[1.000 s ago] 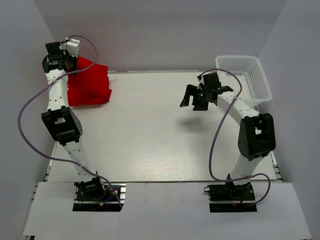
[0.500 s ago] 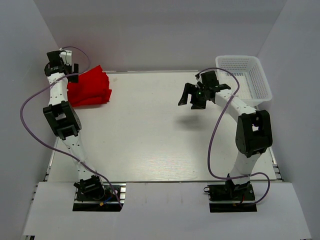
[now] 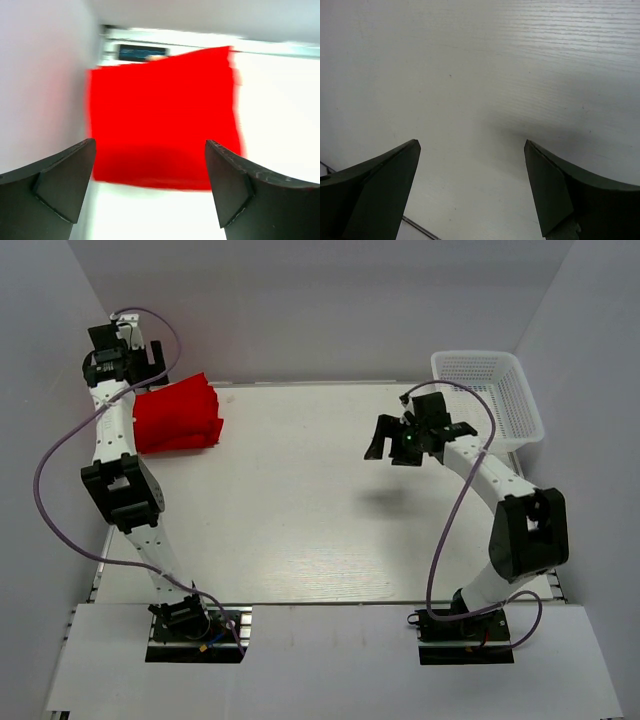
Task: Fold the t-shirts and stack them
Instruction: Put the neatly folded tshirt into the corner of the board with the left arm
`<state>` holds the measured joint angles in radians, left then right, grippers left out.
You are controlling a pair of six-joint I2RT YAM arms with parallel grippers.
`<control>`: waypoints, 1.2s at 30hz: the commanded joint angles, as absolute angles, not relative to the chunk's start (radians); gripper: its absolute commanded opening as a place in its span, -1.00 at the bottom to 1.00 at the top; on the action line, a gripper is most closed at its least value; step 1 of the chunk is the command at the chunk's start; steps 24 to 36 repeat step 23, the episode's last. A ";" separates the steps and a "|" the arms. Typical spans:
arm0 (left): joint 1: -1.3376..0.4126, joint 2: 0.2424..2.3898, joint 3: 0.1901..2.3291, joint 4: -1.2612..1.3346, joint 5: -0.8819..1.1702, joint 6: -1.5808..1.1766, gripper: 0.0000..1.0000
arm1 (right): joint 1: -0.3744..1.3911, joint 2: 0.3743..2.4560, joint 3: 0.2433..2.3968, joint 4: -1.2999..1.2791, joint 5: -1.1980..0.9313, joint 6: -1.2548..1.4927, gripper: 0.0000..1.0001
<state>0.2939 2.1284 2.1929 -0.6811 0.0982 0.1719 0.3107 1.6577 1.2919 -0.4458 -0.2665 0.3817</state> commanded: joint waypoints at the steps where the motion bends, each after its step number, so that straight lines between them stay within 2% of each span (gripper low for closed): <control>1: 0.201 1.936 2.094 -0.719 0.249 -0.010 1.00 | 0.311 1.531 1.192 -0.410 -0.230 0.377 0.81; 8: -0.133 1.528 1.428 -0.456 0.184 -0.182 1.00 | 0.313 1.324 0.967 -0.348 -0.199 0.393 0.81; 11: -0.280 1.386 1.202 -0.426 0.118 -0.247 1.00 | 0.307 1.206 0.833 -0.315 -0.195 0.402 0.81; 14: -0.356 1.306 1.065 -0.439 0.034 -0.291 1.00 | 0.308 1.133 0.754 -0.304 -0.196 0.410 0.81; 19: -0.390 1.190 1.006 -0.414 -0.001 -0.311 1.00 | 0.310 1.052 0.675 -0.275 -0.184 0.420 0.81; 23: -0.408 1.201 1.057 -0.501 -0.058 -0.302 1.00 | 0.308 1.005 0.641 -0.232 -0.184 0.419 0.81; 36: -0.408 1.201 1.057 -0.501 -0.058 -0.302 1.00 | 0.308 1.005 0.641 -0.232 -0.184 0.419 0.81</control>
